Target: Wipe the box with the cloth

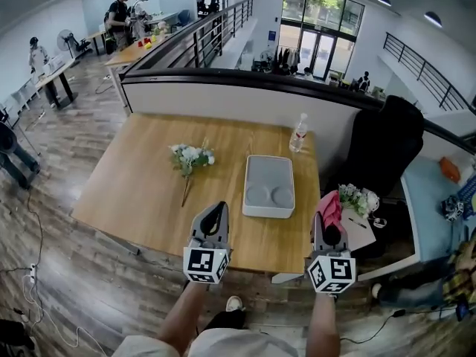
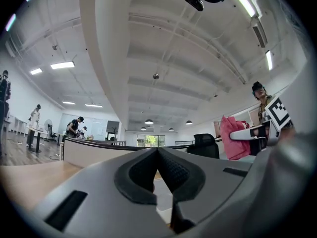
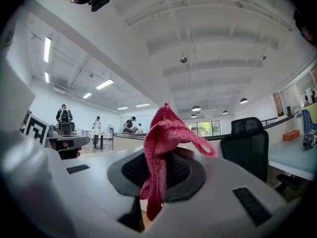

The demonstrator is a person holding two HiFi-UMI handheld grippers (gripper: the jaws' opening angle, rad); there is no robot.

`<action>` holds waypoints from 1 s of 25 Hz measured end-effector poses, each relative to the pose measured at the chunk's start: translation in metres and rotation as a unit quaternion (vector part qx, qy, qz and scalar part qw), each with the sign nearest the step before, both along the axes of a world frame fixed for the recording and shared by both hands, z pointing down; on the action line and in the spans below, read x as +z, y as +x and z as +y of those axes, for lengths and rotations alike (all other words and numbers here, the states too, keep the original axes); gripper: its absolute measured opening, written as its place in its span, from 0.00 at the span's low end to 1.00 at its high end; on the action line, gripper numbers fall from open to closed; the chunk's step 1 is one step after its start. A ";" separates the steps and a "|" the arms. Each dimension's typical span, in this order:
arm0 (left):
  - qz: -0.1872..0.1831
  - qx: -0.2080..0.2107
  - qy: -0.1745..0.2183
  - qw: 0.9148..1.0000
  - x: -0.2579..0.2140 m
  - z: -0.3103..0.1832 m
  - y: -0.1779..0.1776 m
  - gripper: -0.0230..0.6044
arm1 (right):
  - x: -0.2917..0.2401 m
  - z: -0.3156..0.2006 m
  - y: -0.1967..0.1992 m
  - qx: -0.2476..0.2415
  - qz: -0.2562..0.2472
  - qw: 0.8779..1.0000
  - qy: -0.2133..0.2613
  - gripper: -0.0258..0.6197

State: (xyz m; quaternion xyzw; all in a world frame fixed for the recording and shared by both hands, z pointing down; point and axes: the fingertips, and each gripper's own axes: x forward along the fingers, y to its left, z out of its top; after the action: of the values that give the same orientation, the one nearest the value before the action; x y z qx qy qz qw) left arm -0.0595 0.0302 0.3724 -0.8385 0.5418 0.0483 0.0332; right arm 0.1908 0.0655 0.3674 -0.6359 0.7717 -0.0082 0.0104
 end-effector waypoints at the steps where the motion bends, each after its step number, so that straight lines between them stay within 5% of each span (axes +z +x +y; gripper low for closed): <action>1: 0.001 0.001 0.000 1.000 0.000 -0.008 -0.003 0.06 | -0.001 -0.007 -0.003 0.001 0.001 1.000 -0.001 0.14; 16: 0.012 0.033 0.000 0.999 0.000 -0.085 -0.011 0.06 | -0.009 -0.071 -0.018 0.022 0.020 1.000 -0.006 0.14; 25: -0.018 0.050 -0.004 0.999 0.013 -0.110 0.006 0.06 | 0.007 -0.104 -0.015 0.015 0.010 1.000 -0.018 0.14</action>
State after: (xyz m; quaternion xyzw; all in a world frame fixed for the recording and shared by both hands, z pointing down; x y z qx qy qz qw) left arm -0.0534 -0.0794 0.3849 -0.8656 0.4982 0.0325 0.0373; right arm 0.1757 -0.0387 0.3748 -0.6472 0.7621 -0.0150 -0.0087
